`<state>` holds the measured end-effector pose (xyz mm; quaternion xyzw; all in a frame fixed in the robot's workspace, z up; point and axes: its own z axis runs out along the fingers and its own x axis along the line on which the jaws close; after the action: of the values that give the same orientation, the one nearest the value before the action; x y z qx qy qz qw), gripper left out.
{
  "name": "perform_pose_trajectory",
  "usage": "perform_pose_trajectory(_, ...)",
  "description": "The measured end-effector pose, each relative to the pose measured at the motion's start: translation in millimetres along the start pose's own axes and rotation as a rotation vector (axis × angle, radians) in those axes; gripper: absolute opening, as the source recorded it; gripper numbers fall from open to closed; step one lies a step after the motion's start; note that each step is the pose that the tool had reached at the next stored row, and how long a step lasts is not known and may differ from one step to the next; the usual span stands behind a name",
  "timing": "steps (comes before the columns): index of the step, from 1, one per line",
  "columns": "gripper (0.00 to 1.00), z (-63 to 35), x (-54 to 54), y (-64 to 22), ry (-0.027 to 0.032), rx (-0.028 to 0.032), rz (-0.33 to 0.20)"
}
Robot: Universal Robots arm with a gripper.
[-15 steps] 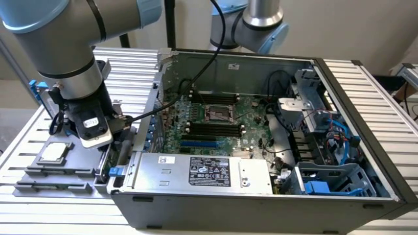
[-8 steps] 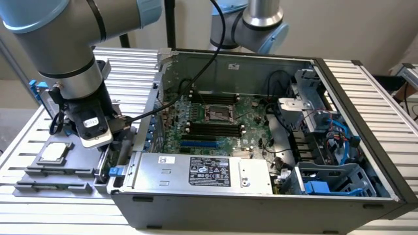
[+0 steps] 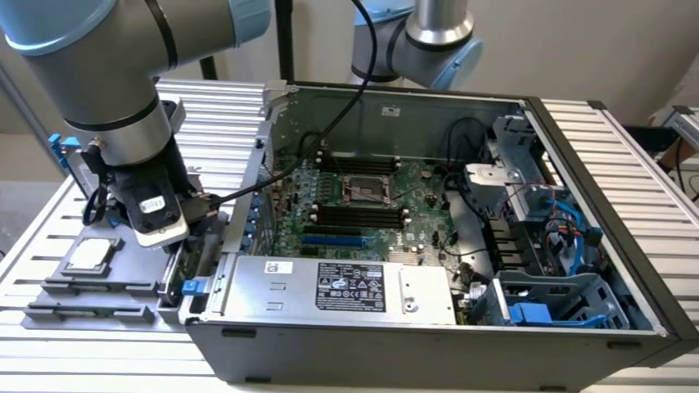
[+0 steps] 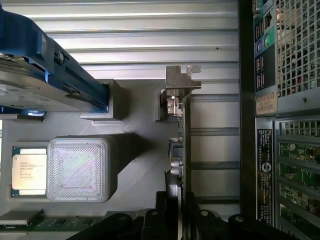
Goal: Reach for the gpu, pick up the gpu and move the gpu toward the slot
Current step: 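Pick up the gpu and move the gpu toward the slot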
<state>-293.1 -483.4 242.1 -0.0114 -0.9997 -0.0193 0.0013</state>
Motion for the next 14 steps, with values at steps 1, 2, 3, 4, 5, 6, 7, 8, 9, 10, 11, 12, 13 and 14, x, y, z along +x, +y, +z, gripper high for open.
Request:
perform_pose_trajectory(1,0.26,0.0,0.0,0.0,0.0,0.0,0.0)
perform_pose_trajectory(2,0.26,0.0,0.0,0.0,0.0,0.0,0.0)
perform_pose_trajectory(3,0.26,0.0,0.0,0.0,0.0,0.0,0.0)
perform_pose_trajectory(4,0.26,0.0,0.0,0.0,0.0,0.0,0.0)
perform_pose_trajectory(5,0.26,0.0,0.0,0.0,-0.0001,-0.0001,0.0)
perform_pose_trajectory(6,0.26,0.0,0.0,0.0,-0.0002,-0.0005,0.0)
perform_pose_trajectory(7,0.26,-0.1,0.0,0.1,-0.0002,-0.0008,-0.002)
perform_pose_trajectory(8,0.26,-0.2,0.0,0.1,-0.0001,-0.0011,-0.005)
perform_pose_trajectory(9,0.26,-0.4,0.0,0.0,0.0002,-0.0015,-0.009)
perform_pose_trajectory(10,0.26,-0.6,0.0,0.0,0.0004,-0.0022,-0.012)
perform_pose_trajectory(11,0.26,-0.7,0.0,0.0,0.0005,-0.0029,-0.015)
perform_pose_trajectory(12,0.26,-0.8,0.0,0.1,0.0007,-0.0035,-0.019)
perform_pose_trajectory(13,0.26,-0.9,0.0,0.1,0.0009,-0.0042,-0.023)
perform_pose_trajectory(14,0.26,-0.9,0.0,0.0,0.0011,-0.0046,-0.027)
